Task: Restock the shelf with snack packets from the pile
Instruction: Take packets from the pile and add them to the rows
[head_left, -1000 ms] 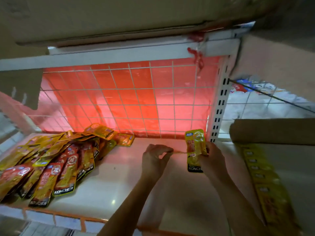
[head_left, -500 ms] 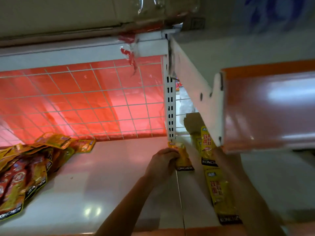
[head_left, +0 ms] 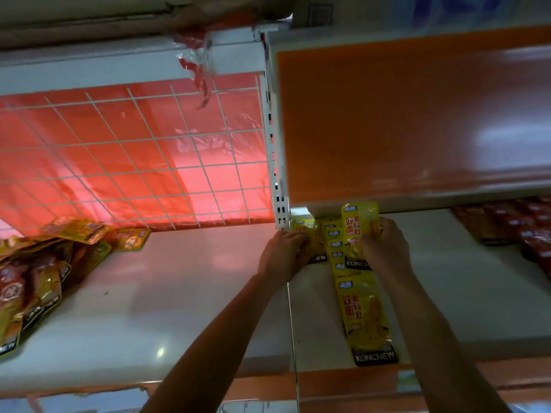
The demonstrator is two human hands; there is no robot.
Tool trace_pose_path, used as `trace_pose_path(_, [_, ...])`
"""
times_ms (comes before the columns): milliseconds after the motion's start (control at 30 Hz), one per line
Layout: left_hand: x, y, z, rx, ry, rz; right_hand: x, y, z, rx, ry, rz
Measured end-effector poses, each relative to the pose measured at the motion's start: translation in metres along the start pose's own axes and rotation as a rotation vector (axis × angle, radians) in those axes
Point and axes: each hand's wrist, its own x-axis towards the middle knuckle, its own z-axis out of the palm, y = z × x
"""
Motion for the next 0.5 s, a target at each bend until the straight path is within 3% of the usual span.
trace_pose_path(167, [-0.001,0.003,0.0,-0.006,0.021,0.012,0.0,-0.002,0.006,-0.065,-0.005,-0.048])
trace_pose_path(267, [-0.007,0.013,-0.003,-0.107,0.167,-0.048,-0.001,-0.006,0.012,-0.067,-0.012,-0.104])
trace_pose_path(333, [-0.01,0.025,-0.009,-0.255,0.256,-0.132,-0.004,-0.009,0.018,-0.036,-0.034,-0.133])
trace_pose_path(500, [-0.007,0.045,-0.022,-0.85,0.152,-0.443,-0.014,-0.018,0.038,-0.062,-0.13,-0.247])
